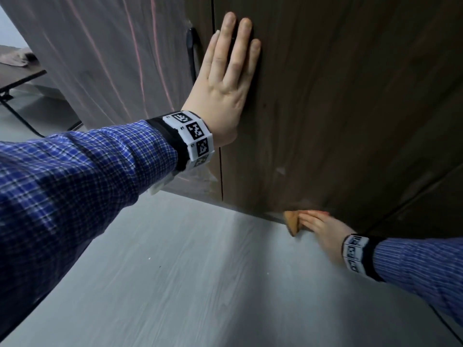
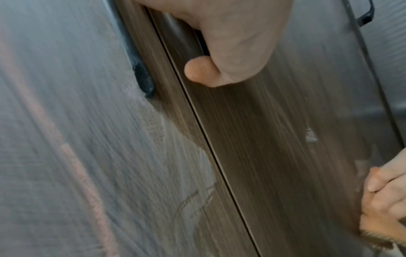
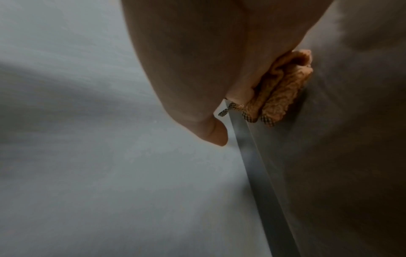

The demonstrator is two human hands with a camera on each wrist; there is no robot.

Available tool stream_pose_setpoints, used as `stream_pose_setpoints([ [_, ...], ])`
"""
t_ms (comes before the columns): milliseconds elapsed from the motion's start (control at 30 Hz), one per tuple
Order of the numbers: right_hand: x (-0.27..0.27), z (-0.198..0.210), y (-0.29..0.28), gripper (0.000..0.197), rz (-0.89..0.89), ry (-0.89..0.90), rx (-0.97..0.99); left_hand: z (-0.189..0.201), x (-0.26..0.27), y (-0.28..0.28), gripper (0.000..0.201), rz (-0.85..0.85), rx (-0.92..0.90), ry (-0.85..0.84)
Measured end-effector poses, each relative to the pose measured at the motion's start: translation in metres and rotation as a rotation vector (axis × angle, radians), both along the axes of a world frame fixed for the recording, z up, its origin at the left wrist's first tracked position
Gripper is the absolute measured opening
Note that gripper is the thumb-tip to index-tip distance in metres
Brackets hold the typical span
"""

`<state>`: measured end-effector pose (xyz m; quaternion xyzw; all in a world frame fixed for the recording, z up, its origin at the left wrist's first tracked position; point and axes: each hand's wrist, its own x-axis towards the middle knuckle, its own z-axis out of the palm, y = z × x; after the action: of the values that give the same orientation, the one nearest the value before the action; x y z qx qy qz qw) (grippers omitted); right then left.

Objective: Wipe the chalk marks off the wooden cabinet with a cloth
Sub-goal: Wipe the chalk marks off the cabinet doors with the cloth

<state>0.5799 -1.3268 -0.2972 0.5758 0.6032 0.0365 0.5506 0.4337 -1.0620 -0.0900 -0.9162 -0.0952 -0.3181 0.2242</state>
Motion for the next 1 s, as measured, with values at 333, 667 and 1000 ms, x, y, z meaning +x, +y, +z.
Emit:
stream_pose_setpoints([
  [333,0.017,0.057,-0.064,0.058,-0.200,0.094,0.034,-0.002,0.001,-0.002,0.077,-0.003,-0.013,0.023],
  [667,0.006,0.015,-0.012,0.058,-0.114,0.240,0.262,-0.007,-0.002,0.004,0.076,0.063,0.010,0.056],
  [1000,0.036,-0.002,-0.060,0.057,-0.130,0.178,0.034,-0.009,0.000,0.001,0.087,0.081,-0.016,0.036],
])
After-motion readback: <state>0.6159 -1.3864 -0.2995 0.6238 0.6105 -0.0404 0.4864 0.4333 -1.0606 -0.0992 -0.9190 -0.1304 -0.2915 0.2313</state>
